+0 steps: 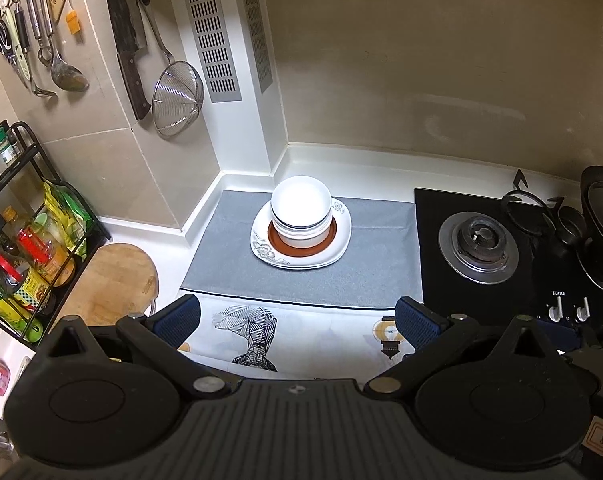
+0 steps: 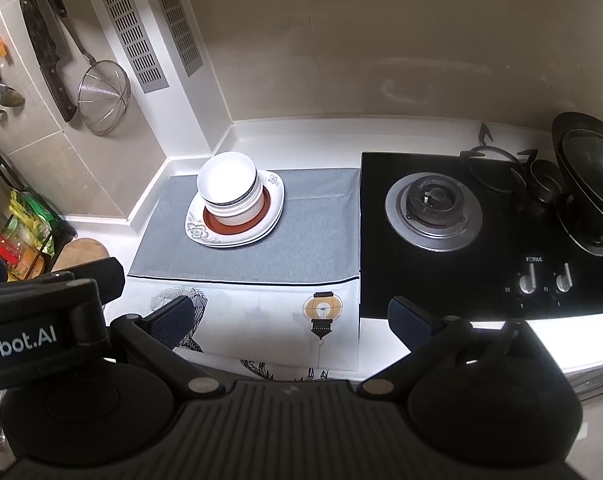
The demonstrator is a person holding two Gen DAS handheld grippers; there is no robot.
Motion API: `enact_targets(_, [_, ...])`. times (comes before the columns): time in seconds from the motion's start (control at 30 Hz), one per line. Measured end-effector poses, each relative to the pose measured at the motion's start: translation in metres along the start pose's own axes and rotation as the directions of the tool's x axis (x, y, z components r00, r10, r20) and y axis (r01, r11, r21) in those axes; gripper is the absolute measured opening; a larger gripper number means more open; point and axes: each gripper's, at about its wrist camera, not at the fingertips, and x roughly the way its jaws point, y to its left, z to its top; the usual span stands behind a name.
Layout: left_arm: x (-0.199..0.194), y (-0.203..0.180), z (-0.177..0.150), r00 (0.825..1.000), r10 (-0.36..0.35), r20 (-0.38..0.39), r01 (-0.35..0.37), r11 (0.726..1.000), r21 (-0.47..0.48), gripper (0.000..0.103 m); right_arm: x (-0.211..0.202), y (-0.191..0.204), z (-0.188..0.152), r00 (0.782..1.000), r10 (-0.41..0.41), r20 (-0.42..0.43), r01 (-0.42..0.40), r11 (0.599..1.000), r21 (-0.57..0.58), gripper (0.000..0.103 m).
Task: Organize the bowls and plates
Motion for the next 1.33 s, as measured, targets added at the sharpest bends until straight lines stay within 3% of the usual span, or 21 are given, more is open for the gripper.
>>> enact_targets(1.0, [-0.004,-0.011,-0.003,0.999,0.041,0.001,-0.041,0.999,0.011,0.103,0.001,-0.006,-0.002,0.999,0.031,-0.01,-0.031,0.999,0.016,0.103])
enact_targets(1.33, [0.021,-0.011,-0.005,1.0,0.021,-0.019,-0.02,0.998,0.062,0.103,0.021,-0.004,-0.008,1.0,-0.023,-0.021,0.024,0.999,0.03,0.103])
